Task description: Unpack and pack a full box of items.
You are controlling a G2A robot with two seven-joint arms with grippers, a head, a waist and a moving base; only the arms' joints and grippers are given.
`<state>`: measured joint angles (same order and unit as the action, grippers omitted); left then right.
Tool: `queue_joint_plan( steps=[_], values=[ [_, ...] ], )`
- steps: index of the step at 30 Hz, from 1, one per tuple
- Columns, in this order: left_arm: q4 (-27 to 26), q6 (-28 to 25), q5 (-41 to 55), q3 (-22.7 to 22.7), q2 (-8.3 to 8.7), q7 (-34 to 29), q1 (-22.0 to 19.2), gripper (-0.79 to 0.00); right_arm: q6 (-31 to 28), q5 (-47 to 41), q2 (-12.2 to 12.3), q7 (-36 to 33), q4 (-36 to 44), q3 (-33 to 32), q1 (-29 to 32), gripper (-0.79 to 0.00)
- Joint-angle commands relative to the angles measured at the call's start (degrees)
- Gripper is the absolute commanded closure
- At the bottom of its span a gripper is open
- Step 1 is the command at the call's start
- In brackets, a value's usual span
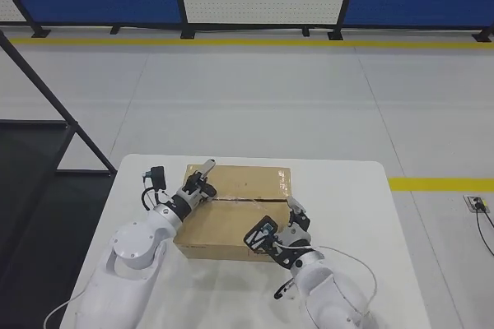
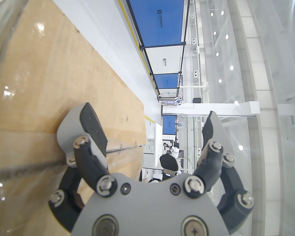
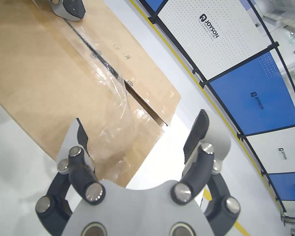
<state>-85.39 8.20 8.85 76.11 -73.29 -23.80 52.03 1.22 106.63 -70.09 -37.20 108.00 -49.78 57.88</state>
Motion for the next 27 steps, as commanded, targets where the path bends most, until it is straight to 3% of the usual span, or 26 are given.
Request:
queue_joint_plan(
  steps=[1,17,27],
  values=[
    [-0.01,0.07,0.15,0.04,0.00,0.04,0.00,-0.785,0.41,1.69,-0.38,-1.27,-0.41,0.64,-0.42,-0.785],
    [-0.65,-0.05,0.24,0.39,0.17,-0.20,0.50,-0.785,7.87,10.88,-3.27,-6.67,-1.67,0.70,-1.27,-0.785],
    [-0.77,-0.33,0.41,0.50,0.26,-0.59,0.64,-0.785,12.70,11.99,-4.93,-8.74,-2.79,-2.25,-1.46,-0.785]
  ],
)
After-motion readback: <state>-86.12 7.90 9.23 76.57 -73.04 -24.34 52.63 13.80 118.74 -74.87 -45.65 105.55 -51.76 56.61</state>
